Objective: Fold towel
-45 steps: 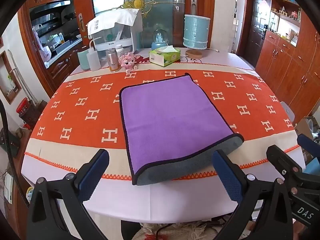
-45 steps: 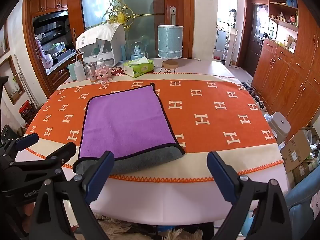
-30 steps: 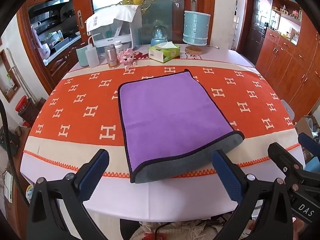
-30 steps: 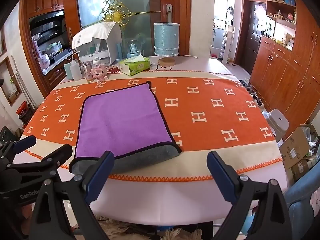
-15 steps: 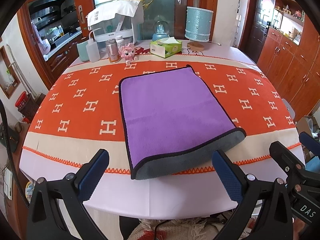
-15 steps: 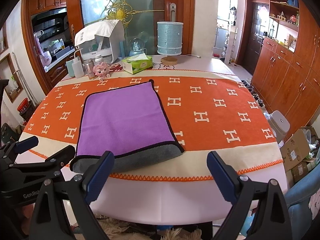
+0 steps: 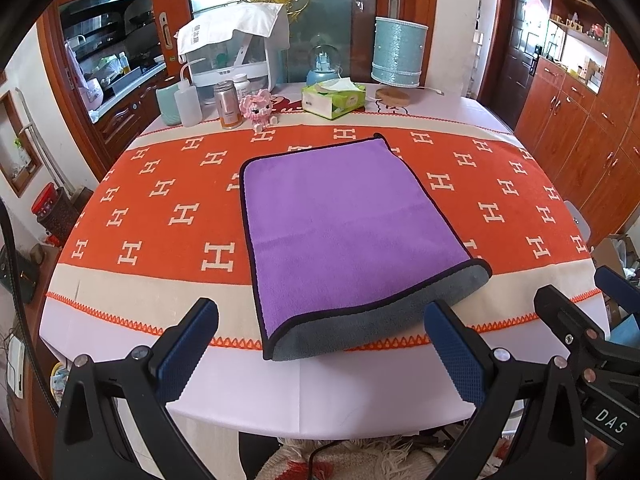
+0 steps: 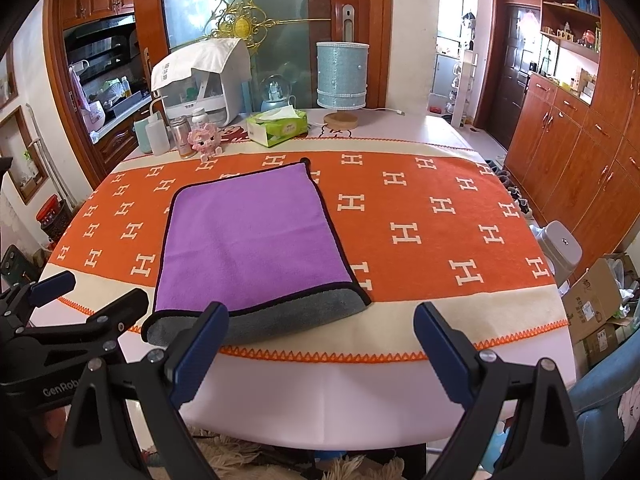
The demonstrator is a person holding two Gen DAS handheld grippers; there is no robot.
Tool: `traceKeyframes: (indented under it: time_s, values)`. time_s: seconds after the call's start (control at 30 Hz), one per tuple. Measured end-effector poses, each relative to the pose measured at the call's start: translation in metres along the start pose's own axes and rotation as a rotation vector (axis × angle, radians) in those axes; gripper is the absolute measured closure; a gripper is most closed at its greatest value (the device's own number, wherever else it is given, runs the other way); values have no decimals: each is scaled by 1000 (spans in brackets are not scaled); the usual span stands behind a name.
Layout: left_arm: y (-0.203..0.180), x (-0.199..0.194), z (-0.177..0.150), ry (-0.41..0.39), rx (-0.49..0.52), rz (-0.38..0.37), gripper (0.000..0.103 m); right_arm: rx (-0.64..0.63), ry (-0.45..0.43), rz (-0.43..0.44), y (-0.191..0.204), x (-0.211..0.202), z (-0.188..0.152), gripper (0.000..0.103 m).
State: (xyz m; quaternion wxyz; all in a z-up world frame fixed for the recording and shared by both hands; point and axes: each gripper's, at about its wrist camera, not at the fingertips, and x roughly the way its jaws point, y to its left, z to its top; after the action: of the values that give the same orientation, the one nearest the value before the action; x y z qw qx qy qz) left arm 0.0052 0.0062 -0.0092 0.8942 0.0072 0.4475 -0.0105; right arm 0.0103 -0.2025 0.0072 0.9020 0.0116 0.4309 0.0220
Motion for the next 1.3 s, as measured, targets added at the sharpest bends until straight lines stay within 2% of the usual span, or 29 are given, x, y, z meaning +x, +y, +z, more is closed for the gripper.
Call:
traceKeyframes:
  time_s: [1.3]
  values:
    - [-1, 0, -4, -3, -6, -5, 1, 0, 12, 36, 3, 3, -4, 9]
